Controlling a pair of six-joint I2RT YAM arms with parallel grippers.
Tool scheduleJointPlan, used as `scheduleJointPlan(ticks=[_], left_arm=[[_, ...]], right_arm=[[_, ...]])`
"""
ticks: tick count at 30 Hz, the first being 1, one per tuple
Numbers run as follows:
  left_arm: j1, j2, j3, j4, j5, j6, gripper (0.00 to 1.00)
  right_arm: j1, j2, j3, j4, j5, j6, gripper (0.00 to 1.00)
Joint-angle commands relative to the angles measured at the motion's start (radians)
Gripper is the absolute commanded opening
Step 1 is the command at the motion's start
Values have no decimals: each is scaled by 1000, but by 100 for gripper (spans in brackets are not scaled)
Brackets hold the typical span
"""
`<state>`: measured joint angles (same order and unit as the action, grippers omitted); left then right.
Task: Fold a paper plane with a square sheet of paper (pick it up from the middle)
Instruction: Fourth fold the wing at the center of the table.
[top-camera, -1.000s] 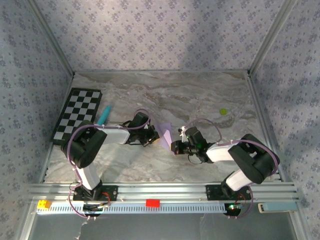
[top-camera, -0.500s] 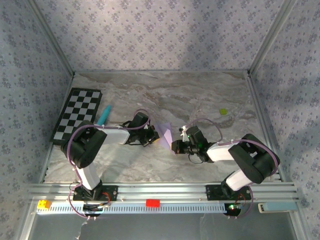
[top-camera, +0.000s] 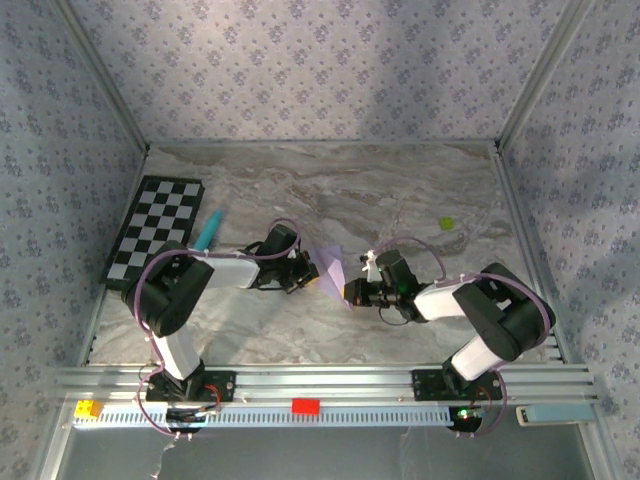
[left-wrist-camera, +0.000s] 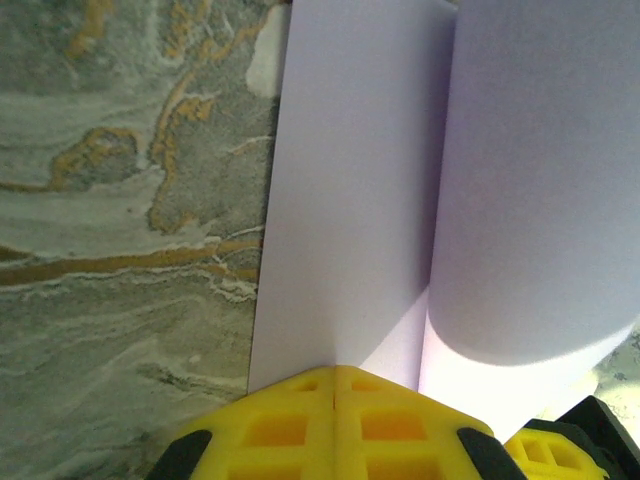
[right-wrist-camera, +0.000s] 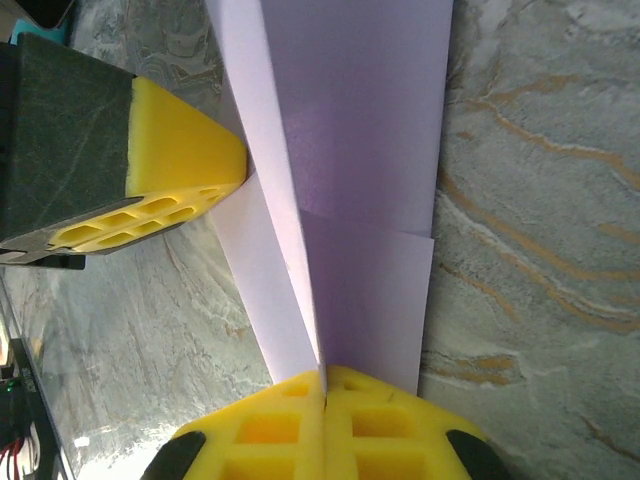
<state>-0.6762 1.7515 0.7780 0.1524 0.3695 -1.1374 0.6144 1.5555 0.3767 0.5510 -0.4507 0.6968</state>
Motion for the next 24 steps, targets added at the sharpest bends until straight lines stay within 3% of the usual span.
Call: scheduleJointPlan(ticks=[1,11,24], left_arm=[[-5,-23,10,-85,-35,32,4],[-19,-59,74,-92,-17,84,8],[-37,22,66,-89,-4,46,4]], right_arm=[[-2,31,5,-22,-32,20,0],[-7,33,5,-27,-29,23,0],[-20,36,2,-25,-37,36,0]])
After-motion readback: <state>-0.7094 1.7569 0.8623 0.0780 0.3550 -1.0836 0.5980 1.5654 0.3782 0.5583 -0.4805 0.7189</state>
